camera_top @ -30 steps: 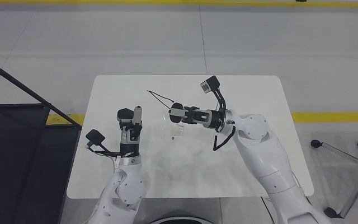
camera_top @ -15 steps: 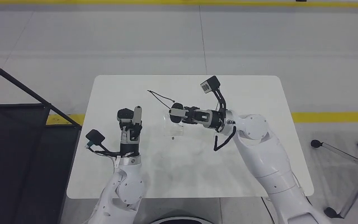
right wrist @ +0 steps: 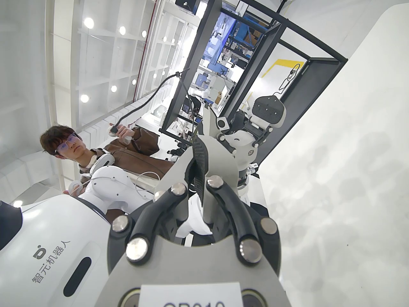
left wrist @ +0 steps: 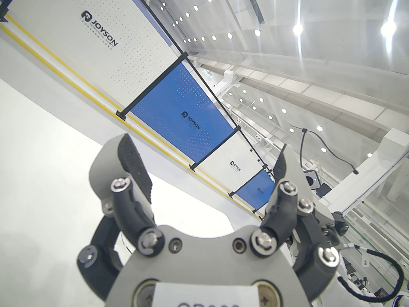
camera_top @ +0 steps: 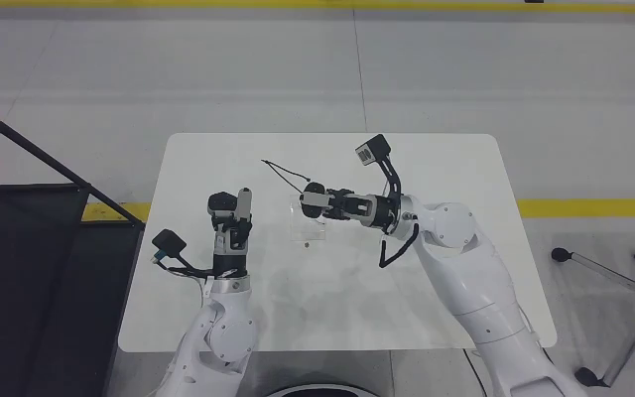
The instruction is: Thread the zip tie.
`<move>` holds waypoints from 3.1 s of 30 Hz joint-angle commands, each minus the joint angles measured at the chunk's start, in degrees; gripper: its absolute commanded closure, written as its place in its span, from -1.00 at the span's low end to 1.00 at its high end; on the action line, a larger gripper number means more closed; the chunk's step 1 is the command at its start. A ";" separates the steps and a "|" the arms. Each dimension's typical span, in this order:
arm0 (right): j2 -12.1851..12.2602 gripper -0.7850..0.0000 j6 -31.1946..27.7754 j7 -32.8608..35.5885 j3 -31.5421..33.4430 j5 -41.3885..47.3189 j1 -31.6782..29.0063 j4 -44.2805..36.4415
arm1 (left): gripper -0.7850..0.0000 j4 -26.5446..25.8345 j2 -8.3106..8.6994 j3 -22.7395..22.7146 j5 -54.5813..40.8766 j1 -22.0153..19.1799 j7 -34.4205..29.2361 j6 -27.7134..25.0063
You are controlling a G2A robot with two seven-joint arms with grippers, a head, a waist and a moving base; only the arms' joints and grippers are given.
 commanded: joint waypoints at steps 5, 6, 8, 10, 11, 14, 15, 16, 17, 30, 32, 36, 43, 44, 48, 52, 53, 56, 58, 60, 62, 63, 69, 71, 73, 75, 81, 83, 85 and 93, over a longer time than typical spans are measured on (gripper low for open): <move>0.00 1.00 0.00 -0.01 0.00 -0.01 0.00 0.00 | -1.00 0.00 0.00 0.00 0.00 0.00 0.00 0.00; 0.00 1.00 0.00 -0.01 0.00 -0.01 0.00 0.00 | -1.00 0.00 0.00 0.00 0.00 0.00 0.00 0.00; 0.00 1.00 0.00 -0.01 0.00 -0.01 0.00 0.00 | -1.00 0.00 0.00 0.00 0.00 0.00 0.00 0.00; 0.00 1.00 0.00 -0.01 0.00 -0.01 0.00 0.00 | -1.00 0.00 0.00 0.00 0.00 0.00 0.00 0.00; 0.01 1.00 0.40 -0.87 -0.09 -0.27 -0.50 -0.54 | -1.00 0.00 0.00 0.00 0.00 0.00 0.00 0.00; 0.15 1.00 1.35 -1.69 -0.11 -1.16 -1.39 -2.07 | -1.00 0.00 0.00 0.00 0.00 0.00 0.00 0.00; 0.20 1.00 1.41 -1.70 -0.06 -1.18 -1.60 -2.35 | -1.00 0.00 0.00 0.00 0.00 0.00 0.00 0.00; 0.24 1.00 1.44 -1.49 -0.04 -0.96 -1.79 -2.52 | -1.00 0.00 0.02 0.13 -0.65 0.10 -1.38 -0.22; 0.28 1.00 1.25 -1.03 -0.02 -0.65 -1.89 -2.62 | -1.00 -0.24 0.06 -0.10 -1.25 0.15 -2.46 -0.39; 0.42 1.00 -4.32 15.53 -0.94 9.34 1.07 4.23 | -1.00 -5.40 1.48 -8.91 -32.12 0.24 -35.53 1.21; 0.36 1.00 -3.98 15.17 -1.26 9.00 1.51 5.16 | -1.00 -5.78 1.87 -10.85 -37.17 0.26 -41.57 2.25; 0.36 1.00 -3.98 15.17 -1.26 9.00 1.51 5.16 | -1.00 -5.79 1.93 -11.33 -37.35 0.28 -41.69 2.46; 0.38 1.00 -3.39 13.33 -1.26 8.28 1.05 5.10 | -1.00 -5.98 1.78 -9.78 -42.05 0.53 -43.14 2.75; 0.37 1.00 -3.17 12.02 -1.40 7.50 0.79 4.84 | -1.00 -6.57 1.65 -9.25 -46.59 0.43 -44.06 3.30; 0.21 1.00 -4.16 12.08 -2.05 8.78 0.39 5.85 | -1.00 -8.72 1.56 -9.33 -60.00 0.19 -48.28 6.78; 0.05 1.00 -5.40 13.65 -2.41 10.52 1.07 8.65 | -1.00 -9.66 1.72 -10.92 -69.74 0.53 -51.90 10.00; 0.00 1.00 -5.79 13.99 -2.42 11.18 1.23 9.31 | -1.00 -9.72 1.76 -11.32 -72.11 0.63 -52.78 10.90; -0.15 1.00 -6.50 15.86 -2.71 12.84 1.95 11.20 | -1.00 -9.99 1.99 -12.77 -77.12 0.73 -55.73 12.91; -0.28 1.00 -6.50 16.47 -2.99 13.47 2.70 12.51 | -1.00 -10.25 2.16 -13.49 -78.07 0.88 -56.88 13.27; -0.45 1.00 -6.32 16.64 -3.42 13.92 3.35 13.39 | -0.74 -10.55 2.32 -13.49 -77.51 1.15 -57.75 13.08; -0.62 1.00 -6.10 16.87 -3.96 14.09 3.96 14.16 | -0.57 -10.79 2.42 -13.17 -76.84 1.32 -58.03 12.88; -0.71 1.00 -6.03 16.94 -4.22 14.17 4.27 14.41 | -0.51 -10.82 2.47 -12.96 -76.43 1.36 -58.05 12.74; -1.03 1.00 -5.67 17.30 -5.24 14.44 5.46 15.82 | 0.06 -10.80 2.70 -11.81 -74.56 1.02 -58.10 11.57; -1.08 1.00 -5.62 17.35 -5.38 14.62 5.63 16.19 | 0.15 -10.30 2.75 -11.52 -73.67 0.85 -57.51 10.86; -1.11 1.00 -5.57 17.40 -5.46 14.76 5.74 16.45 | 0.23 -9.89 2.78 -11.19 -73.59 0.55 -57.12 10.50; -1.10 1.00 -5.58 17.39 -5.42 14.95 5.80 16.69 | 0.28 -9.57 2.85 -11.06 -73.48 0.31 -57.00 10.29; -1.06 1.00 -5.54 17.43 -5.35 15.20 5.87 16.97 | 0.32 -9.09 3.06 -10.95 -73.85 -0.16 -56.81 10.14; -1.08 1.00 -5.48 17.49 -5.46 15.14 5.91 16.97 | 0.33 -9.09 3.14 -10.98 -73.98 -0.24 -56.80 10.18; -1.09 1.00 -5.39 17.58 -5.53 15.22 5.97 17.07 | 0.33 -9.08 3.22 -10.96 -74.03 -0.28 -56.92 10.09; -1.15 1.00 -5.21 17.76 -5.79 15.27 6.16 17.24 | 0.55 -9.14 3.51 -10.75 -74.42 -0.23 -57.34 9.80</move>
